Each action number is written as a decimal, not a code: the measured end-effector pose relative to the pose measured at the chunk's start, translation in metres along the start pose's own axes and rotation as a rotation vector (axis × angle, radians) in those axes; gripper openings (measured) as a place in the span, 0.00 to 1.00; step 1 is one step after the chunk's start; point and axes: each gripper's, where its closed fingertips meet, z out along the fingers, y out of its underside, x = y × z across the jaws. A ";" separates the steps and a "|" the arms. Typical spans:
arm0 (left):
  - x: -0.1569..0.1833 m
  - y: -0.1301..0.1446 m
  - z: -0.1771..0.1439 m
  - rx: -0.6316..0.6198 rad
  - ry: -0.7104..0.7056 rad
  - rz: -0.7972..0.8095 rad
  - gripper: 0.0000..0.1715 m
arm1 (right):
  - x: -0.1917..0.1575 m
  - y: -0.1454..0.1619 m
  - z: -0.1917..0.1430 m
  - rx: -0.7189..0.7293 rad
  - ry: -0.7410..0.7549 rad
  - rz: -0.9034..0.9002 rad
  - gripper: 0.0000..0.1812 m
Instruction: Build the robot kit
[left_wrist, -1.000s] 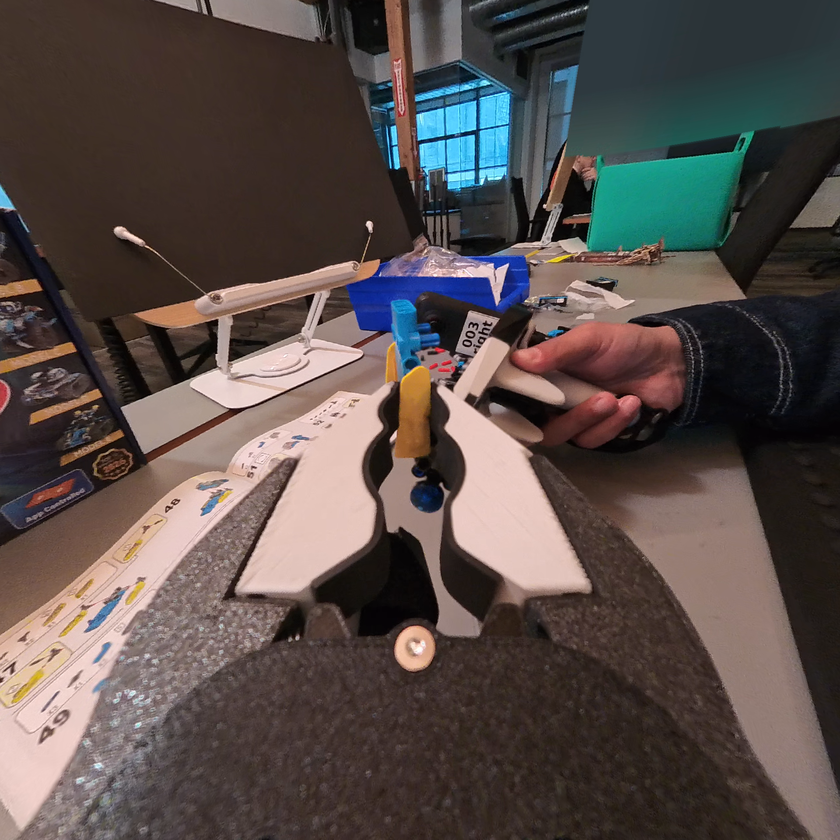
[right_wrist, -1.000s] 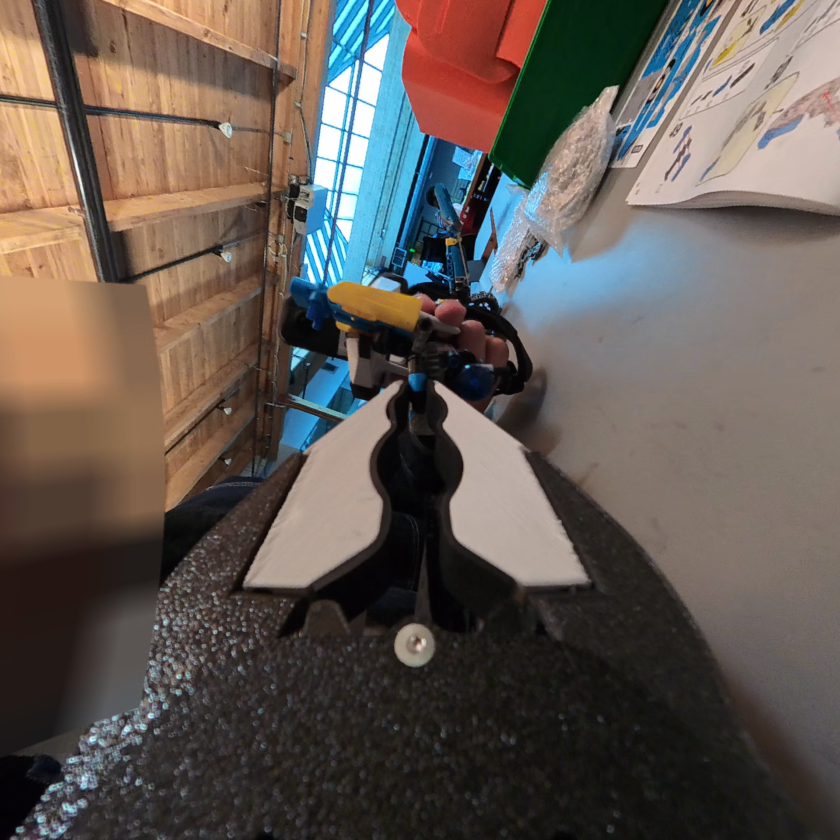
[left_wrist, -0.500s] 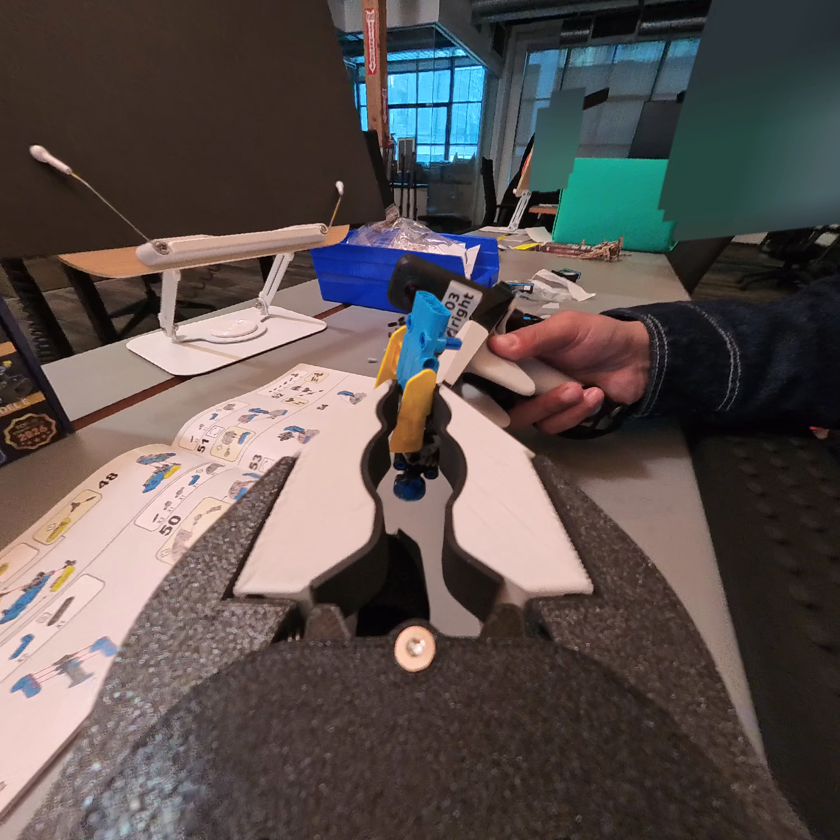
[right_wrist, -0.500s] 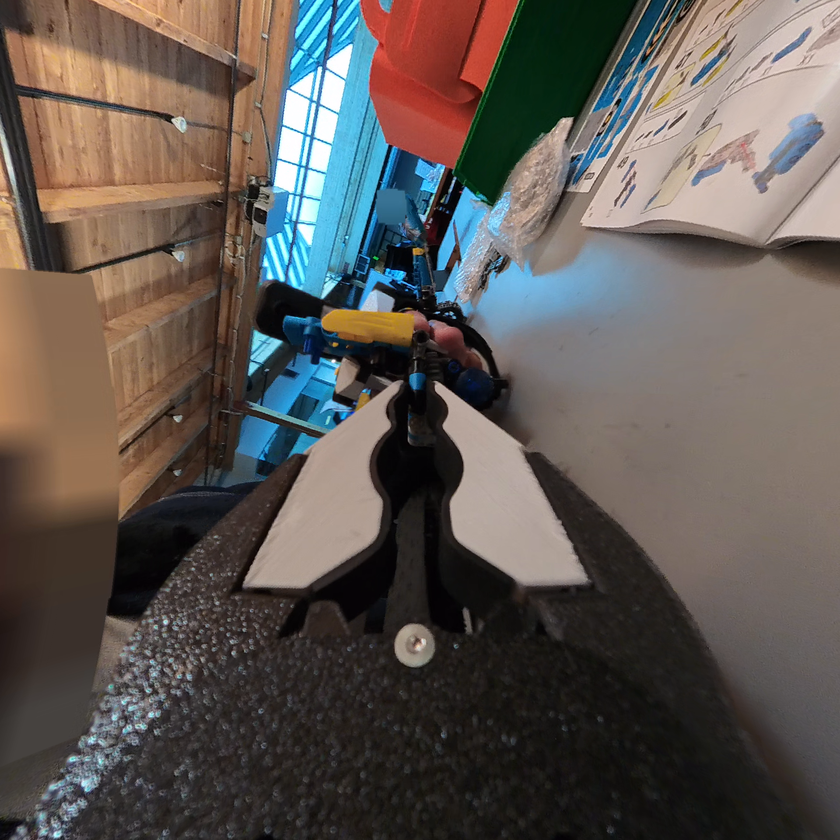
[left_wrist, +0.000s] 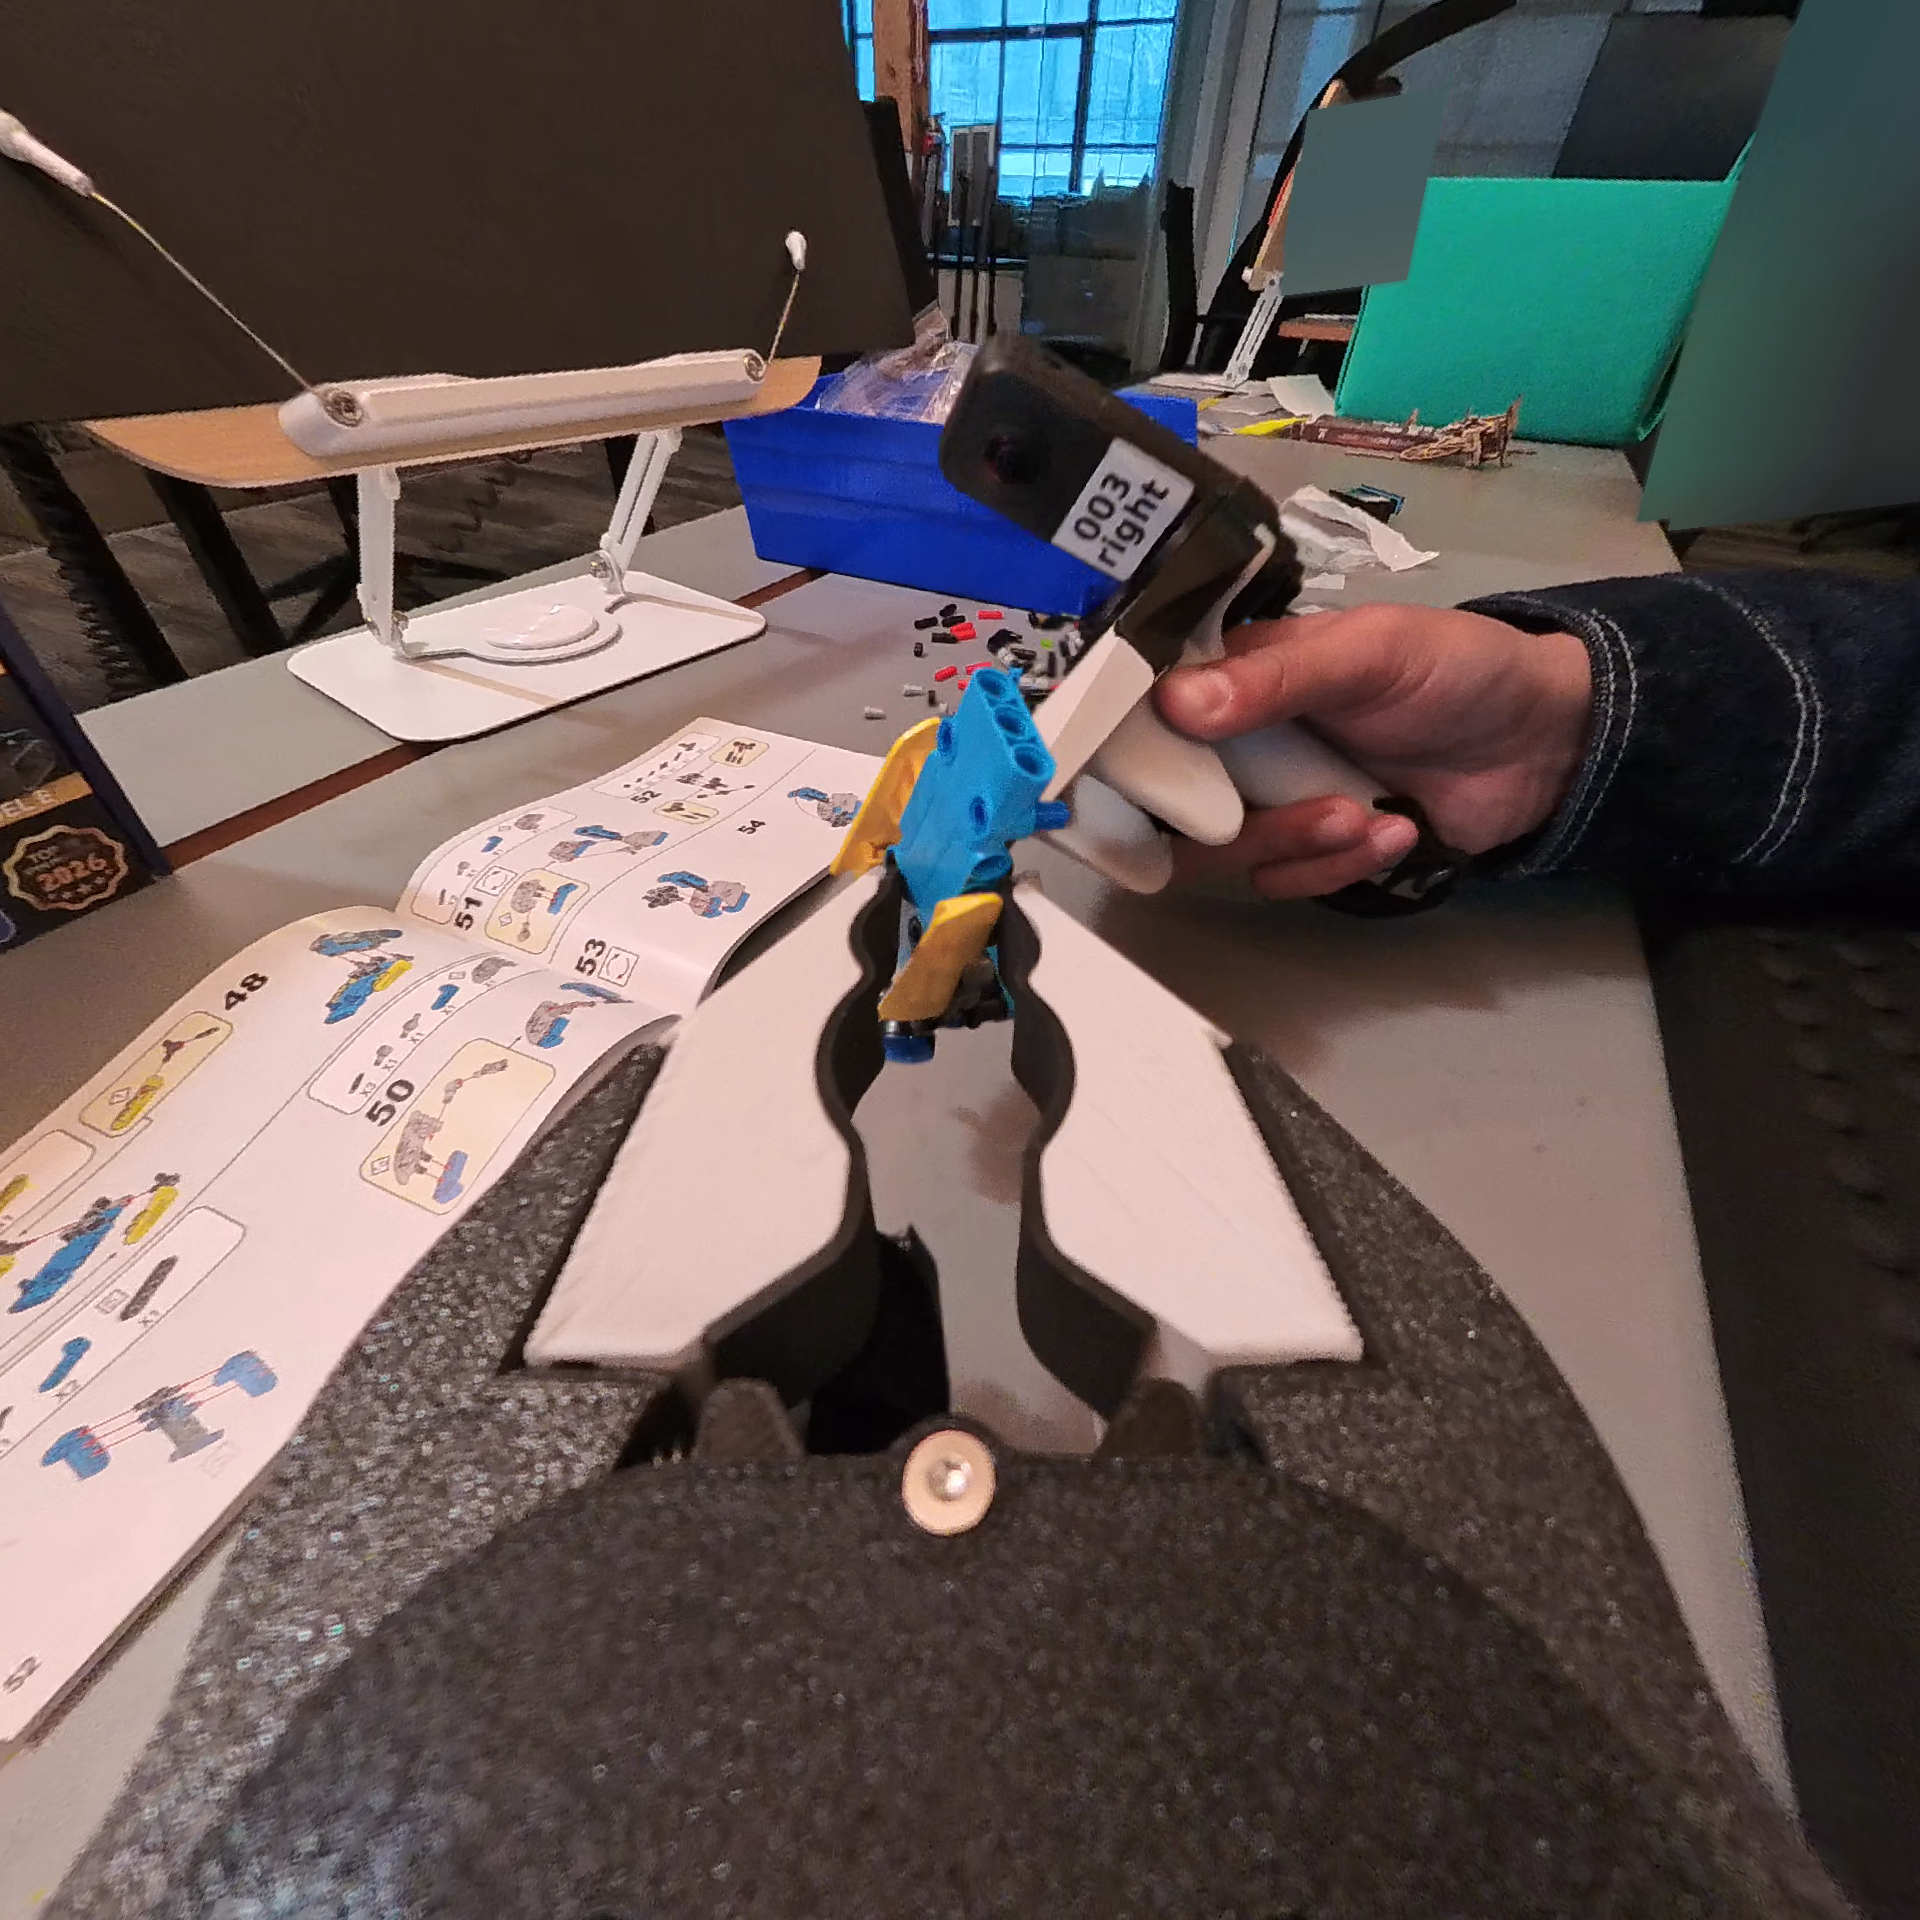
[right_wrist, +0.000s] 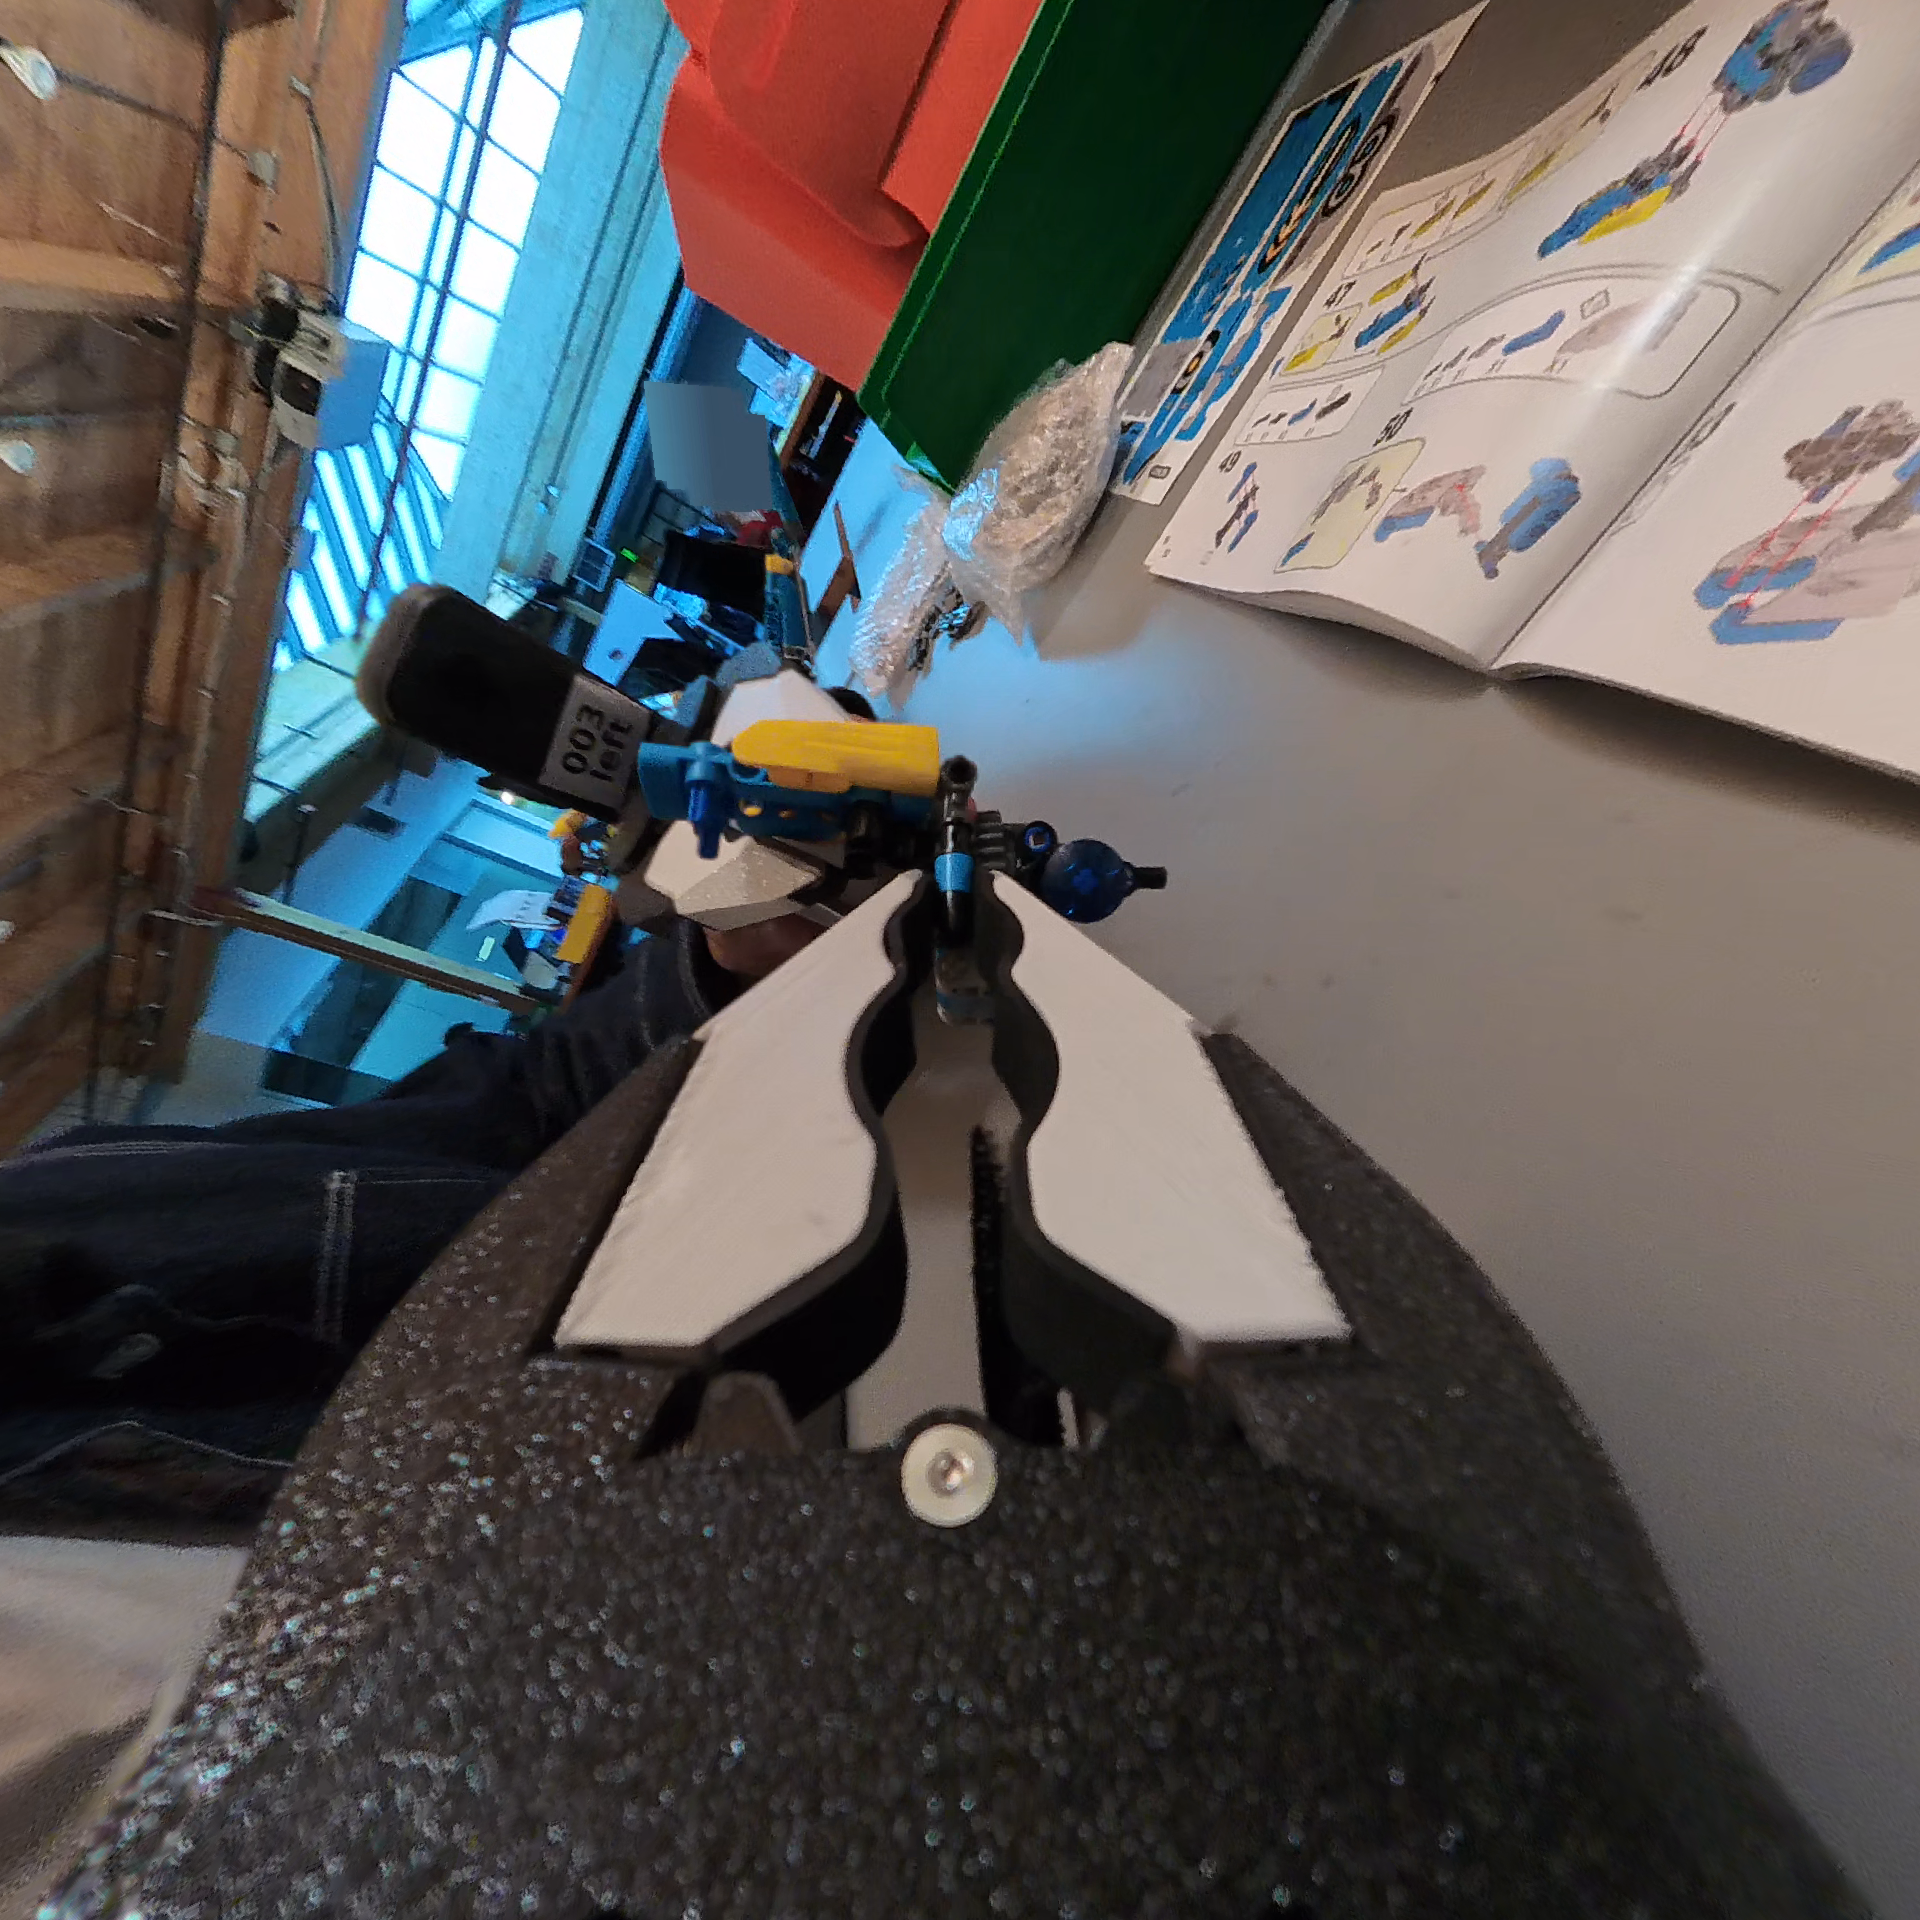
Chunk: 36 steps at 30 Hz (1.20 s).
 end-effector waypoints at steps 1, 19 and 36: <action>0.000 0.001 0.000 -0.004 -0.002 0.006 0.11 | 0.000 0.001 0.000 -0.008 0.014 -0.022 0.03; -0.006 0.005 0.005 -0.045 -0.138 0.020 0.11 | -0.008 -0.005 0.001 0.009 0.145 -0.243 0.03; -0.011 0.005 0.012 -0.003 -0.142 -0.240 0.10 | -0.001 -0.009 -0.001 0.072 0.068 -0.091 0.03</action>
